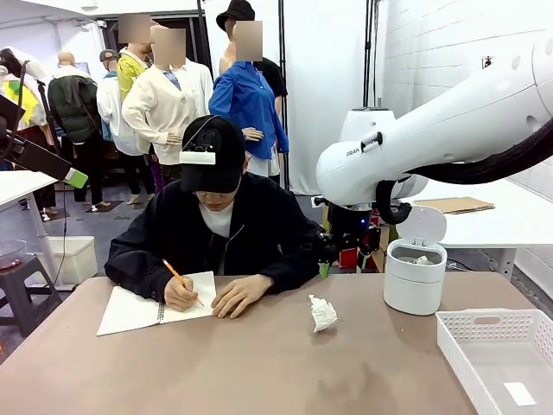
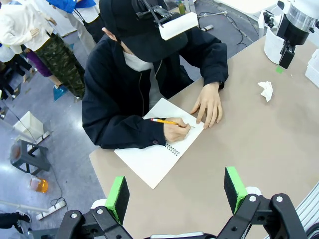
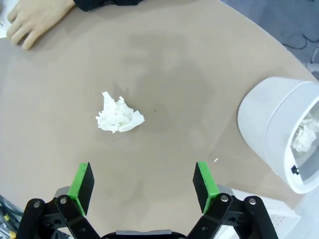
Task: Sort the paper based on its condition.
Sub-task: If a person hands you a paper, place it in the Organizing basket , and if it's crumpled, put it in the Trash can.
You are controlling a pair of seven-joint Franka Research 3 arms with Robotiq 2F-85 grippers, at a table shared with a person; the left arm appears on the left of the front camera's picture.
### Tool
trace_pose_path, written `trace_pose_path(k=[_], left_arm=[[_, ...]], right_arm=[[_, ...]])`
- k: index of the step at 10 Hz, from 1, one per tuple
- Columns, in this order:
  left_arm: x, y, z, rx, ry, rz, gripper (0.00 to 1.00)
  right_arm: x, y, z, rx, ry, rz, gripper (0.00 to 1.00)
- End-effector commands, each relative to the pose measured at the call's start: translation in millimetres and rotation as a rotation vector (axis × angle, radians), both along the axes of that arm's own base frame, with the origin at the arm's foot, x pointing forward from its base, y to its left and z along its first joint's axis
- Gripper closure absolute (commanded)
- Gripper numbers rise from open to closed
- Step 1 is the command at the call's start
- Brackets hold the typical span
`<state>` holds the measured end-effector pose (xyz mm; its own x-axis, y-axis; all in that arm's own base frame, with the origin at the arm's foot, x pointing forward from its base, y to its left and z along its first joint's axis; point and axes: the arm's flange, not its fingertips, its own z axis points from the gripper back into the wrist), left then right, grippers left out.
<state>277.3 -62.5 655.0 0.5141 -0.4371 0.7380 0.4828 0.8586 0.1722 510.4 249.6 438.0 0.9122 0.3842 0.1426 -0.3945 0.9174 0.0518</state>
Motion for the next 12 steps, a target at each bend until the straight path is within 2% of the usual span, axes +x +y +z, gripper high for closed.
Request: trace_pose_path(k=[1,4,8,9,12], left_arm=[[-1.2,1.3,-0.5,-0.002,0.008,-0.001,0.00],[-1.2,1.3,-0.5,-0.002,0.008,-0.001,0.00],[-1.2,1.3,-0.5,-0.002,0.008,-0.001,0.00],[-1.2,1.3,-0.5,-0.002,0.008,-0.001,0.00],[-1.2,1.3,-0.5,-0.002,0.008,-0.001,0.00]], right_arm=[[0.0,0.5,-1.5,-0.001,0.003,0.001,0.00],[30.2,33.6,-33.0,-0.091,0.104,0.012,0.00],[49.1,51.6,-82.3,-0.138,0.161,0.040,0.00],[51.9,55.3,-93.8,-0.152,0.153,0.041,0.00],[53.8,62.8,-107.9,-0.127,0.193,0.069,0.00]])
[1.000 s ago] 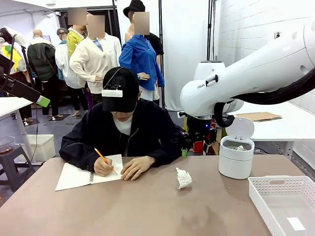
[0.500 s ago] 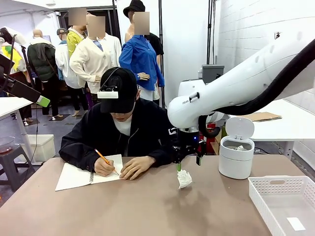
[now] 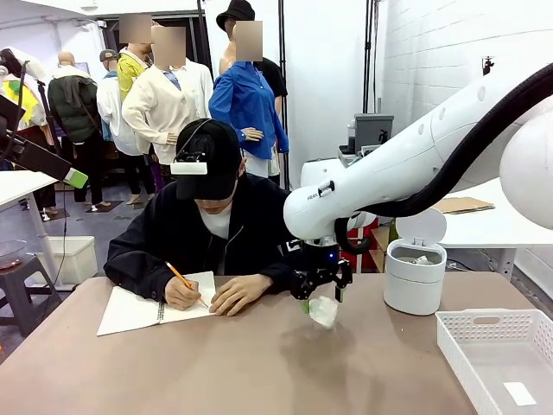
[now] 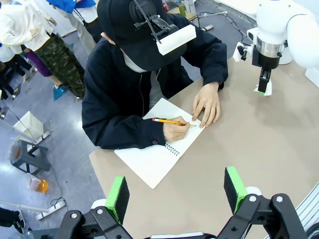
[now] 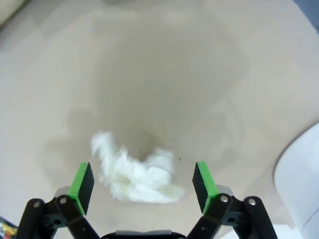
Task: Sort the paper based on its condition.
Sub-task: If a person hands you a paper, place it in the Organizing basket , and if it's crumpled, put it in the Trash can.
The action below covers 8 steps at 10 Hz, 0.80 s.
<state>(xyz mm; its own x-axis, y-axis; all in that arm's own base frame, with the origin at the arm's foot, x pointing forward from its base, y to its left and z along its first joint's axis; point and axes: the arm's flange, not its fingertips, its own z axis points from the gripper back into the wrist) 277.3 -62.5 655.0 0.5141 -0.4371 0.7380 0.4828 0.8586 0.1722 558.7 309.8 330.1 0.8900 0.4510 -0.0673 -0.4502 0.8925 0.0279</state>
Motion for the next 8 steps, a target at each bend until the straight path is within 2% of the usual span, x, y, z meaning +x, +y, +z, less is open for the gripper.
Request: trace_pose_path(k=[1,2,3,8], left_arm=[[-1.2,1.4,-0.5,-0.002,0.007,-0.001,0.00],[-1.2,1.4,-0.5,-0.002,0.007,-0.001,0.00],[-1.2,1.4,-0.5,-0.002,0.007,-0.001,0.00],[-1.2,1.4,-0.5,-0.002,0.007,-0.001,0.00]], right_arm=[[4.4,2.6,-3.2,-0.024,0.025,0.001,0.00],[2.8,3.0,-6.4,-0.019,0.052,0.017,0.00],[-0.1,1.3,-3.5,-0.003,0.008,0.002,0.00],[-0.1,1.3,-3.5,-0.003,0.008,0.002,0.00]])
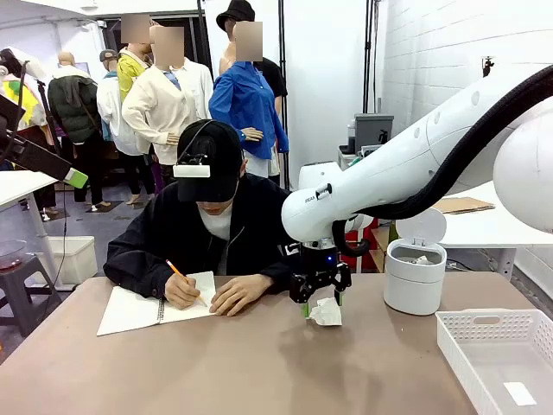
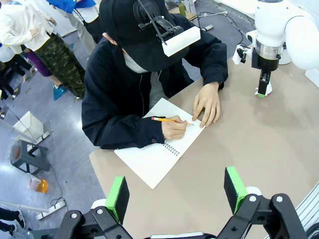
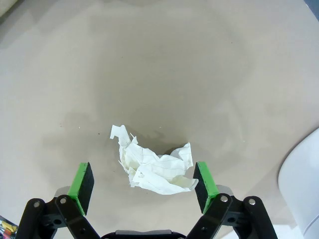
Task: Sort the paper based on its condition.
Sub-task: If a person hands you a paper, place it in the Organizing basket , and if it's crumpled, put it in the Trash can.
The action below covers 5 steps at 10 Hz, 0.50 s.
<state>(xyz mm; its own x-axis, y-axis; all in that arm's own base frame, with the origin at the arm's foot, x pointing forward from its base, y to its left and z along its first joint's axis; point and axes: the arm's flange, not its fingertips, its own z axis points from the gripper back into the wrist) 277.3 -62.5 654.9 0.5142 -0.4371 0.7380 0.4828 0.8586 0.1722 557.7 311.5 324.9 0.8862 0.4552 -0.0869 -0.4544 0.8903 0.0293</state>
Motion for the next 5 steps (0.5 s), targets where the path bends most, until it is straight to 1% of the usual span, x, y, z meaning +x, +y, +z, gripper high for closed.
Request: trace_pose_path(k=[1,5], left_arm=[[-1.2,1.4,-0.5,-0.002,0.007,-0.001,0.00],[-1.2,1.4,-0.5,-0.002,0.007,-0.001,0.00]], right_arm=[[0.9,-0.4,1.7,0.005,-0.010,-0.003,0.00],[0.9,-0.4,1.7,0.005,-0.010,-0.003,0.00]])
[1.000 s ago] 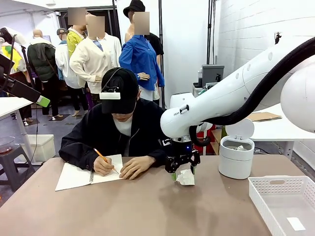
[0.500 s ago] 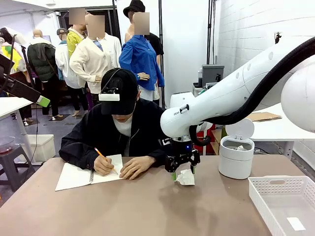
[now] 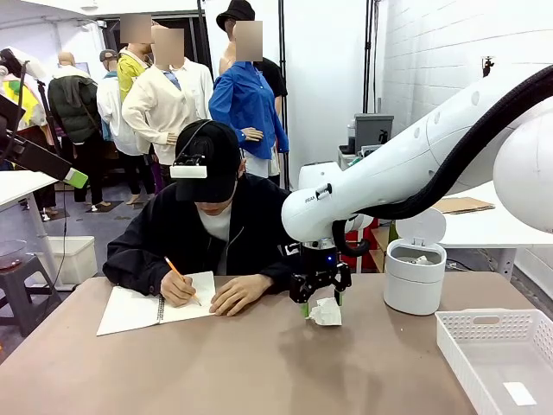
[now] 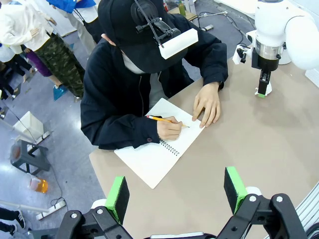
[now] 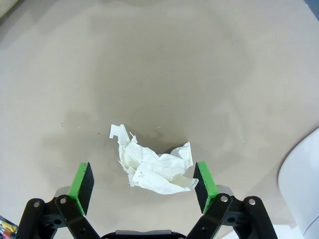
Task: Sort the paper based on its condition.
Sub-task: If a person hands you a paper, place it in the Organizing basket , and if it's crumpled, put it in the Trash can.
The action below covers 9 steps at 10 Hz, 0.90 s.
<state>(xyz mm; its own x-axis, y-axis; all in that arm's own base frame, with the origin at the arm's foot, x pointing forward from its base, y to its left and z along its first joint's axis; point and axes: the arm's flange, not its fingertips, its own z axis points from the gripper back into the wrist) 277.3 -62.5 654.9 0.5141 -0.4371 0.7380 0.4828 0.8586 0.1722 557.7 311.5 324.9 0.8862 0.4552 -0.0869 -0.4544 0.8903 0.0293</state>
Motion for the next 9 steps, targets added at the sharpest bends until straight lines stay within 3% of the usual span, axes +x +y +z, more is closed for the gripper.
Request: trace_pose_path(k=[1,9], left_arm=[[-1.2,1.4,-0.5,-0.002,0.007,-0.001,0.00],[-1.2,1.4,-0.5,-0.002,0.007,-0.001,0.00]], right_arm=[[0.0,0.0,0.0,0.000,0.000,0.000,0.00],[5.8,-12.3,-14.1,-0.007,-0.027,-0.027,0.00]])
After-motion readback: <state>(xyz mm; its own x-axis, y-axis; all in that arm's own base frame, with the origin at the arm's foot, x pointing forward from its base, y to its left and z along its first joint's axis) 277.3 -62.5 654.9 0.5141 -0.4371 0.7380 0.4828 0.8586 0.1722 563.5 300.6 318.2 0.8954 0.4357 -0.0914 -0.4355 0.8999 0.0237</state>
